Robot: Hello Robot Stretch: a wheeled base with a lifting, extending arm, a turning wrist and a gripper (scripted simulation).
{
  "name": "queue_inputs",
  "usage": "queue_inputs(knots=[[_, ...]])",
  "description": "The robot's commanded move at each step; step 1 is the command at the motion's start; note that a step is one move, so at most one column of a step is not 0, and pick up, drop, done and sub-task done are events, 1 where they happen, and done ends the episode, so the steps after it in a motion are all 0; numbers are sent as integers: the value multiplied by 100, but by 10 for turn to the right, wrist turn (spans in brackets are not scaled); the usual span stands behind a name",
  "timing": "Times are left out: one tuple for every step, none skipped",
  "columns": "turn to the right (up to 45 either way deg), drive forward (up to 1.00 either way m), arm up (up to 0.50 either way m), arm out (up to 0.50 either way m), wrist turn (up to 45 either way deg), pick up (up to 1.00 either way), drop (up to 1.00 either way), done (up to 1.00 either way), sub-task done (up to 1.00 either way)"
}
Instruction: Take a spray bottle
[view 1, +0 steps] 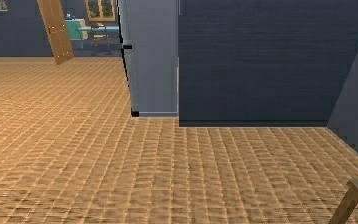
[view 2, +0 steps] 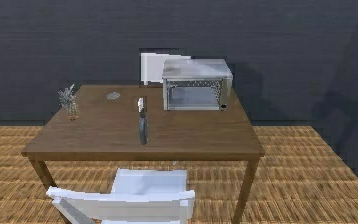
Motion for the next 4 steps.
queue_inputs(knots=[[0, 0, 50, 0, 0, 0, 0, 0, 0], [0, 0, 32, 0, 0, 0, 0, 0, 0], [0, 0, 0, 50, 0, 0, 0, 0, 0], [0, 0, 0, 0, 450, 0, 0, 0, 0]])
